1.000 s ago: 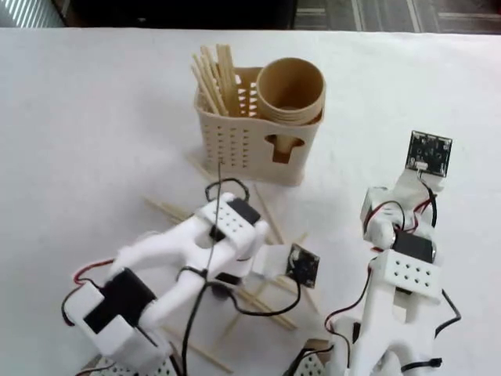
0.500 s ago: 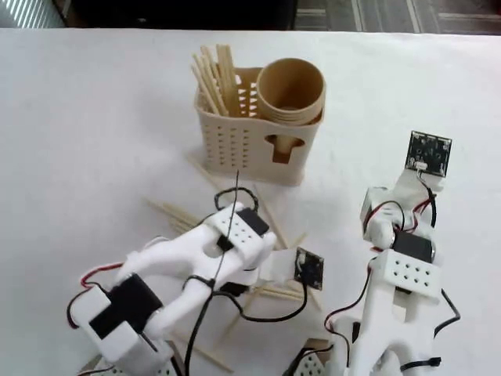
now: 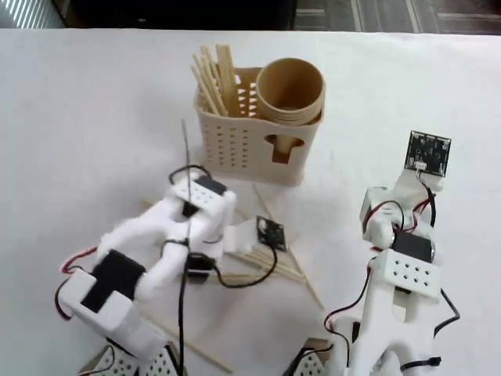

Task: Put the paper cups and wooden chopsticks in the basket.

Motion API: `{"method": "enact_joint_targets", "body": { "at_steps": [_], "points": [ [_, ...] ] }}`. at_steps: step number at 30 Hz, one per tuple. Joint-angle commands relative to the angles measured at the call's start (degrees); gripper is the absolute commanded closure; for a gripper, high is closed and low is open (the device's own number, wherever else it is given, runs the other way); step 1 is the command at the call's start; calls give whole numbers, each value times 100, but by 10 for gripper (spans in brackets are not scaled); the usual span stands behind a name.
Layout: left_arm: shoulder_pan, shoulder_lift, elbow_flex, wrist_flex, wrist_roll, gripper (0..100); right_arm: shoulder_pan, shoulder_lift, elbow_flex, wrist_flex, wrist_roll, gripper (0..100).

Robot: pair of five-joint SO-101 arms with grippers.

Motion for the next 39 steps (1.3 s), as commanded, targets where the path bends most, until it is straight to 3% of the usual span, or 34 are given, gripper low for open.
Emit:
{"method": "enact_joint_targets", "body": {
  "at_steps": [1, 8, 21, 27, 32, 39],
  "points": [
    [-725, -22, -44, 53, -334, 978, 66, -189, -185, -40, 0, 957],
    [-1288, -602, -53, 273, -651, 977, 66, -189, -185, -40, 0, 957],
    [-1587, -4075, -53, 1301, -809, 976, 66, -189, -185, -40, 0, 957],
    [-1464, -5051, -844, 862, 316, 976, 57, -189, -185, -40, 0, 957],
    [-936, -5103, -1925, 466, 1758, 976, 57, -163, -185, -48, 0, 957],
    [-356, -5103, -2734, -958, 3429, 977, 31, -145, -176, -66, 0, 957]
  ]
}}
